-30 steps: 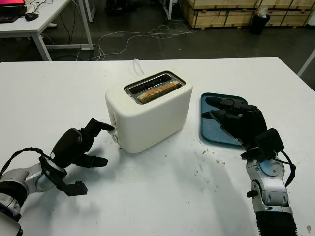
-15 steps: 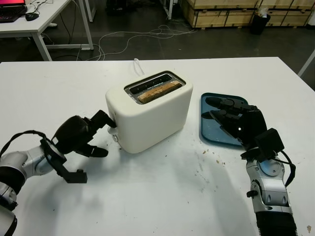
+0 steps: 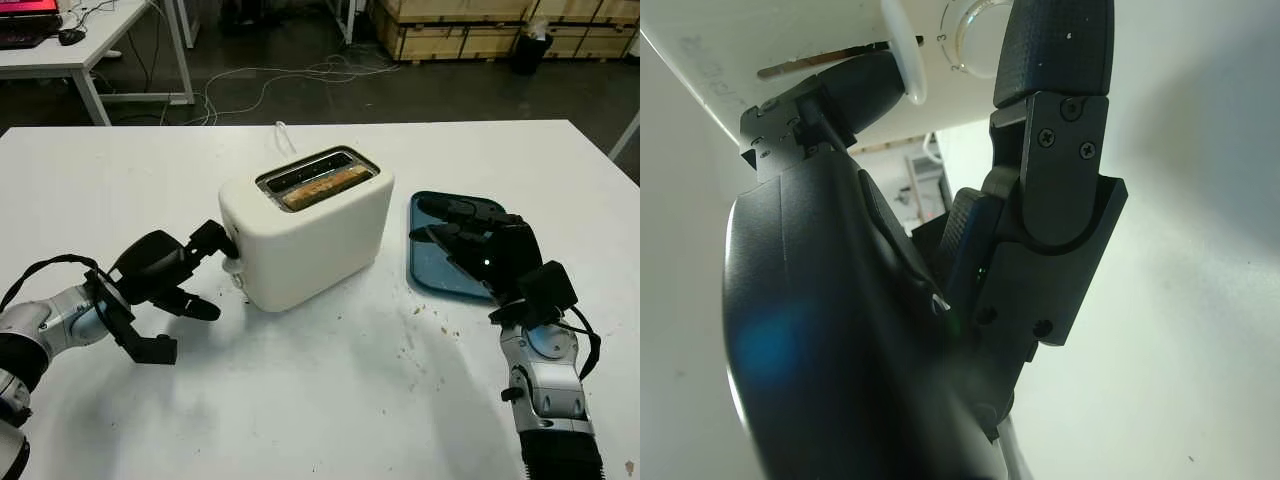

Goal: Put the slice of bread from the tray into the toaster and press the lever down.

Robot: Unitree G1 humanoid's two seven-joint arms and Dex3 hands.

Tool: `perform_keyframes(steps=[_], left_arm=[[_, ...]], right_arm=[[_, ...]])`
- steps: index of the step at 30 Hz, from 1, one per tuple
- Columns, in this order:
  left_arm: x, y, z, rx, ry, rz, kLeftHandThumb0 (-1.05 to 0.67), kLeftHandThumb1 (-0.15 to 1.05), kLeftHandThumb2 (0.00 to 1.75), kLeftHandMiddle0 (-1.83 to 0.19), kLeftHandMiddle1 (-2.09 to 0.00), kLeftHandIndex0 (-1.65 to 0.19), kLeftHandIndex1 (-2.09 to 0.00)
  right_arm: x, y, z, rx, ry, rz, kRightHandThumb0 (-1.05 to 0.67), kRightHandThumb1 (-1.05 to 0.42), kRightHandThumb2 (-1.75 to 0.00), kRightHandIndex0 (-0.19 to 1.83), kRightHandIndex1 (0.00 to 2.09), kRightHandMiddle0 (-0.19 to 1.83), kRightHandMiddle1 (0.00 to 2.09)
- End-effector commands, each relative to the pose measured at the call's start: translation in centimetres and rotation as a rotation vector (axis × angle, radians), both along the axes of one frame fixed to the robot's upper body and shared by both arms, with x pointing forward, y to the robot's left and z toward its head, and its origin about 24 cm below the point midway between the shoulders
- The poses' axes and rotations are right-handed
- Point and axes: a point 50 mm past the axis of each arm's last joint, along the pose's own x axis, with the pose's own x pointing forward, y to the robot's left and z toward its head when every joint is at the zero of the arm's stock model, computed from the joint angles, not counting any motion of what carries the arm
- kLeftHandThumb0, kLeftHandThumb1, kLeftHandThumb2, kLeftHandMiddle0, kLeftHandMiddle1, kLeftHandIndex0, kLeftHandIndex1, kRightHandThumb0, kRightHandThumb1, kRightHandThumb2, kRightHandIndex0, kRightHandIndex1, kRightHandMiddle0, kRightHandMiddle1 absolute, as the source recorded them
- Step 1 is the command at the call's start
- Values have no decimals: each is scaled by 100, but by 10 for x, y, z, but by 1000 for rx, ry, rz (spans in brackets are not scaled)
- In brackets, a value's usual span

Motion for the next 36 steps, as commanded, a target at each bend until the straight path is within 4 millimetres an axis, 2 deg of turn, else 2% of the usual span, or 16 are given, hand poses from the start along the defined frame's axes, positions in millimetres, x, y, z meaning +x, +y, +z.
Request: perform_keyframes(steps=[1,4,6,7,11,13,15,17,23,33,35,36], left_arm=[[-34,-7,-79,341,421,-4,-105,92,33,-157,-170,-157,-106],[-20,-6,-61,226,311,66,-105,92,41,-157,-172,-153,-115],[-9,-5,-42,129,162,116,-105,92,56,-157,-174,-126,-148],[-4,-4,-33,76,89,142,-105,92,64,-157,-174,-106,-164],[8,-4,4,-267,-217,257,-105,92,78,-156,-175,-55,-174],[10,-6,16,-356,-326,268,-105,92,81,-149,-175,-32,-174],[12,-10,24,-419,-397,257,-103,92,81,-116,-175,-17,-175],[14,-14,28,-453,-431,247,-102,92,79,-94,-175,-11,-175],[16,-19,34,-491,-461,227,-100,92,78,-64,-175,-5,-175],[10,-19,30,-555,-452,231,-101,92,72,-59,-175,-12,-175],[7,-17,31,-571,-408,219,-102,92,70,-62,-175,-16,-175],[6,-15,33,-577,-362,207,-104,92,68,-70,-175,-24,-175]], right_arm=[[0,-1,1,-6,-15,-4,-52,-92,-12,85,66,104,0],[0,0,1,-1,-17,1,-51,-92,-12,85,67,104,0],[0,-1,1,0,-17,3,-51,-92,-12,84,67,103,0],[0,0,1,-1,-16,3,-51,-92,-12,84,67,103,0],[0,1,0,7,-10,1,-52,-92,-12,84,67,103,0],[0,1,1,7,-11,1,-52,-92,-12,84,67,103,0],[0,1,0,13,-15,1,-52,-92,-13,84,67,103,0],[0,1,0,19,-16,1,-51,-92,-13,84,66,103,0],[0,2,-2,27,-4,-3,-51,-92,-13,85,67,104,0],[1,2,-3,33,-4,4,-51,-92,-13,86,65,104,0],[1,2,-3,34,-4,6,-51,-92,-13,86,65,104,0],[1,2,-3,35,-4,6,-52,-92,-13,86,65,104,0]])
